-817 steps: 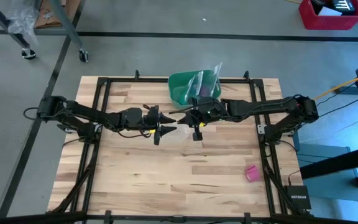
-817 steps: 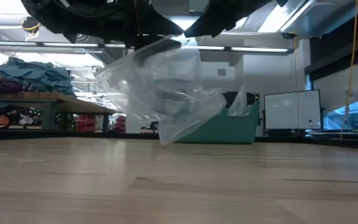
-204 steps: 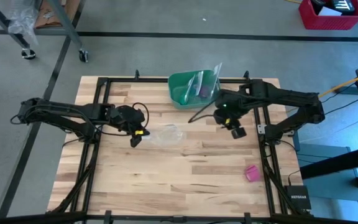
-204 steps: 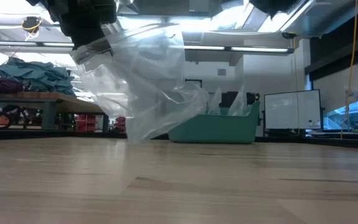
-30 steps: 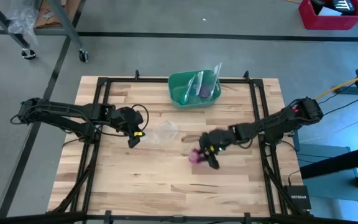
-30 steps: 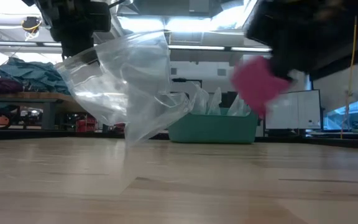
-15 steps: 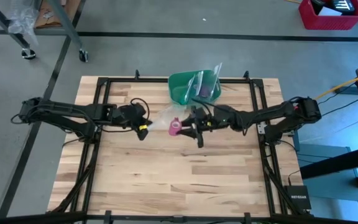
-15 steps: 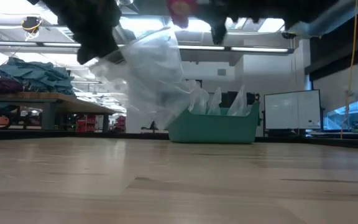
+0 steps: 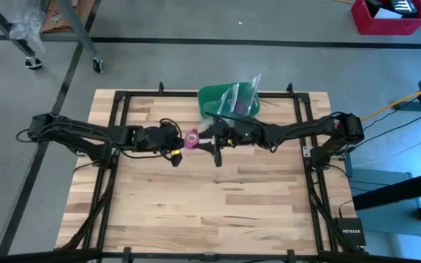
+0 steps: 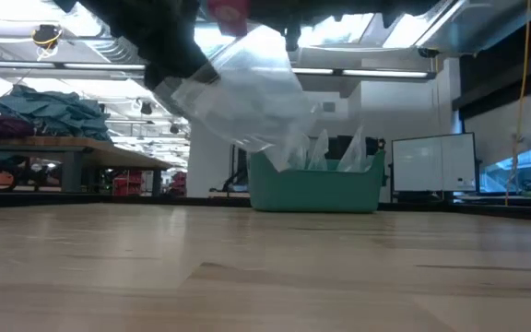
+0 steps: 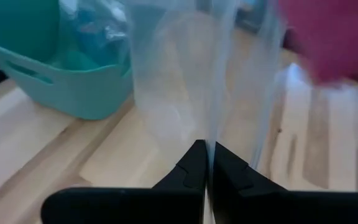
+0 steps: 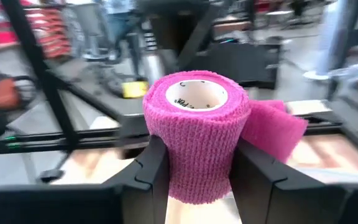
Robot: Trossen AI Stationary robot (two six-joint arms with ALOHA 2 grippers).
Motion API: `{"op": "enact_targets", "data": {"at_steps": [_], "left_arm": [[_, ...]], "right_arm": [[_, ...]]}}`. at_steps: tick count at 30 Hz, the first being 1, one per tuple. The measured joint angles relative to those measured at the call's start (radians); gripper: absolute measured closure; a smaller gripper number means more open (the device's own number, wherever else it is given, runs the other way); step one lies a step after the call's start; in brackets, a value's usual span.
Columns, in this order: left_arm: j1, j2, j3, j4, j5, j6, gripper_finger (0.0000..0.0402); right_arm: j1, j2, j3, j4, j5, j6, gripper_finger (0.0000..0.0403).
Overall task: Roll bandage
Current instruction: Put the pink bandage into the transparent zip bag
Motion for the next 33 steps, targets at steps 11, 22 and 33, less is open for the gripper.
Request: {"op": "enact_targets", "data": {"at_steps": [11, 22, 33], "left_arm": [[-0.032, -0.002, 0.0, 0.053, -0.044, 0.016, 0.0401], [-0.036, -0.002, 0.0, 0.088, -0.044, 0.048, 0.0401], [-0.084, -0.032, 0.0, 0.121, -0.008, 0.066, 0.0401]], "right_arm": [[-0.001, -0.001, 0.023, -0.093, 0.13, 0.055, 0.027], [0.001, -0.001, 0.024, -0.284, 0.111, 0.098, 0.0271], [-0.001, -0.001, 0.024, -0.355, 0.198, 0.167, 0.0271]]}}
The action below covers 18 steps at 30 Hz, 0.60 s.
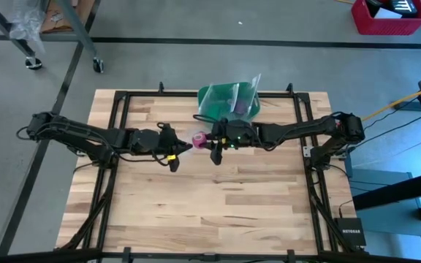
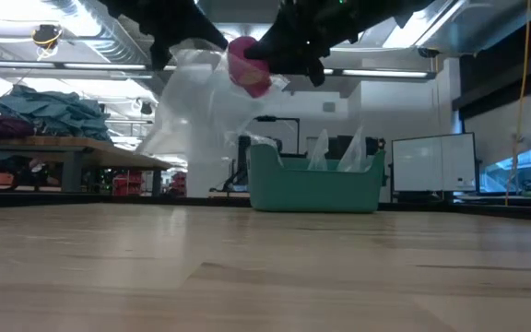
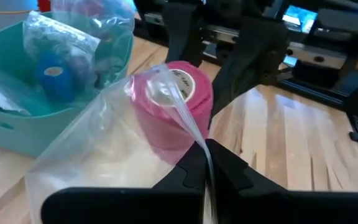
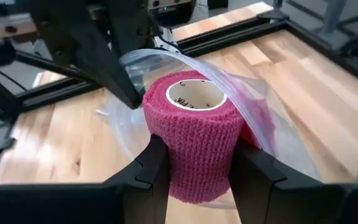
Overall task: Roll bandage
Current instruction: Put the pink bandage into the transparent zip bag
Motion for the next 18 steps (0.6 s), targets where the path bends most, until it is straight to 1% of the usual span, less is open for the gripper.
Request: {"op": "enact_targets", "data": {"at_steps": [6, 10, 12, 14, 18], "left_arm": [[-0.015, 0.001, 0.0, 0.015, 0.001, 0.011, 0.0401], [-0.015, 0.001, 0.0, 0.014, 0.011, 0.0, 0.0401], [-0.015, 0.001, 0.0, 0.015, 0.02, 0.0, 0.0401], [-0.015, 0.001, 0.0, 0.015, 0.026, 0.0, 0.0401], [-0.017, 0.001, 0.0, 0.014, 0.032, 0.006, 0.0401]], "right_arm": [[0.0, 0.017, 0.0, -0.007, 0.011, 0.17, 0.0271], [0.004, 0.052, 0.0, 0.095, 0.006, 0.213, 0.027], [0.008, 0.067, 0.0, 0.152, -0.01, 0.213, 0.025], [0.008, 0.081, -0.001, 0.2, -0.018, 0.207, 0.022], [0.007, 0.08, -0.001, 0.204, -0.034, 0.191, 0.0165]]}}
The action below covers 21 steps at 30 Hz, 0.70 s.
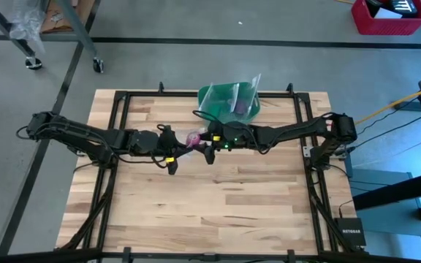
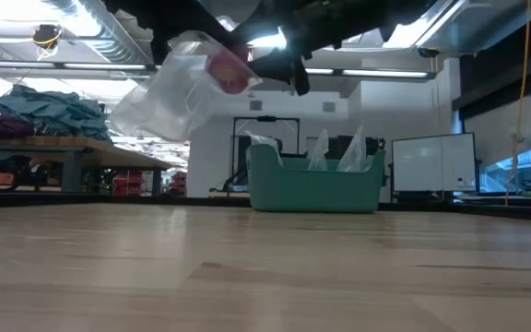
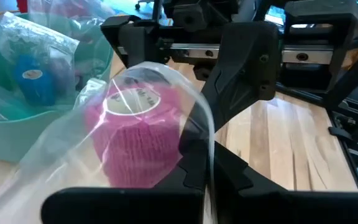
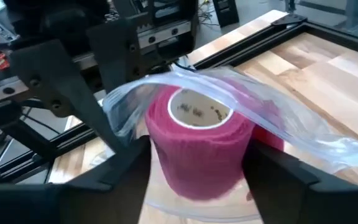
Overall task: Roll bandage
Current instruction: Put the pink bandage into the transparent zip bag
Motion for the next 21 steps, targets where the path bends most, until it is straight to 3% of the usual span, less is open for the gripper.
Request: {"op": "enact_targets", "data": {"at_steps": [7, 16, 21], "left_arm": [[0.0, 0.0, 0.0, -0.002, 0.003, -0.003, 0.0401], [-0.001, -0.004, 0.001, -0.005, 0.01, -0.013, 0.0401], [0.0, -0.023, 0.001, -0.009, 0.001, -0.01, 0.0401]], "right_arm": [[-0.001, -0.001, 0.0, 0.001, -0.029, 0.003, 0.0118], [-0.011, -0.063, 0.0, -0.005, -0.188, -0.06, 0.0118], [-0.009, -0.123, 0.001, -0.086, -0.214, -0.127, 0.0118]]}}
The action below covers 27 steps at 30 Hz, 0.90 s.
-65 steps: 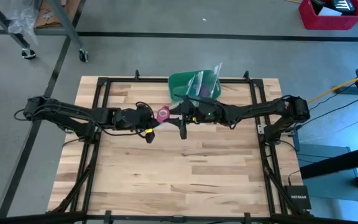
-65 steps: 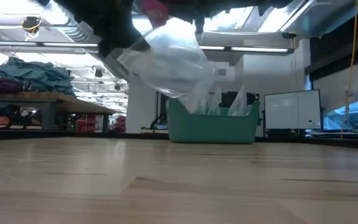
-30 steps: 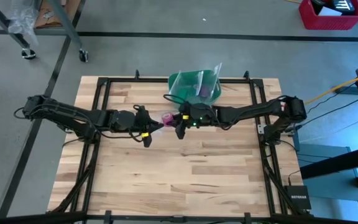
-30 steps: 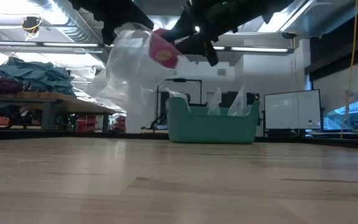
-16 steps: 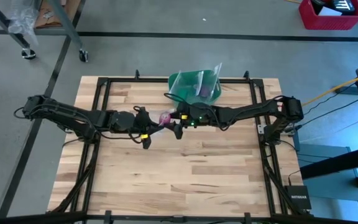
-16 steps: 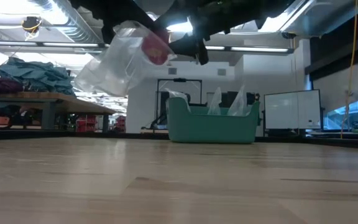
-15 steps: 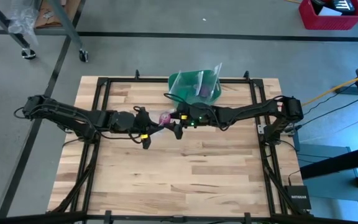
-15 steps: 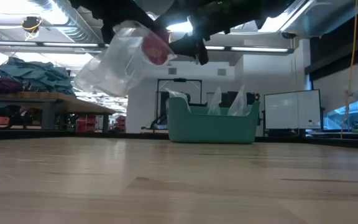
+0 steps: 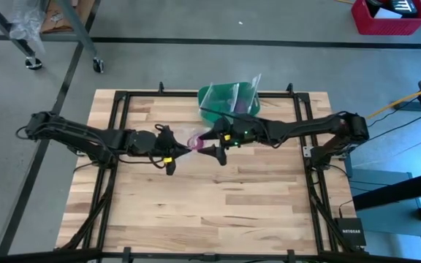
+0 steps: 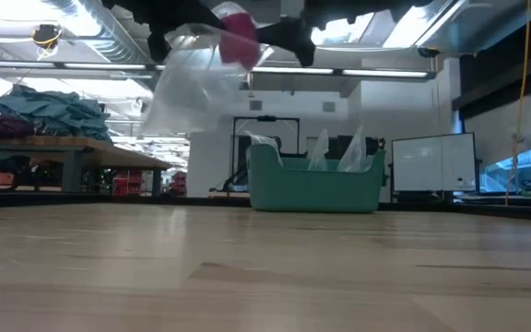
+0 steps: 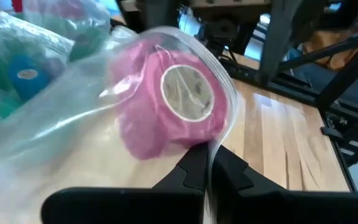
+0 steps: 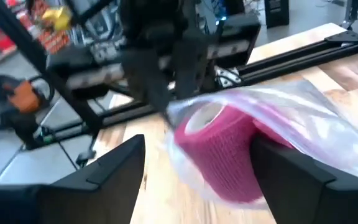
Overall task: Roll bandage
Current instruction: Put the pink bandage into the transparent zip bag, then close the transparent zip bag
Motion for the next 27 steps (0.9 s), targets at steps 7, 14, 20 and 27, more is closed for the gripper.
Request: {"op": "enact_targets", "data": {"at_steps": [7, 14, 20, 27], "left_arm": [[0.002, -0.064, 0.0, 0.009, -0.014, -0.023, 0.0401], [0.004, -0.154, 0.0, 0.0, -0.015, -0.039, 0.0401], [0.001, -0.207, 0.0, 0.012, 0.04, -0.121, 0.0402], [0.001, -0.216, 0.0, -0.054, 0.035, -0.195, 0.0402]], "right_arm": [[0.002, -0.055, 0.0, -0.113, 0.031, -0.035, 0.0118], [0.004, -0.056, 0.0, -0.111, -0.028, -0.088, 0.0118], [0.004, -0.06, 0.0, -0.11, -0.042, -0.266, 0.0118], [0.004, -0.06, 0.0, -0.086, -0.032, -0.549, 0.0118]]}}
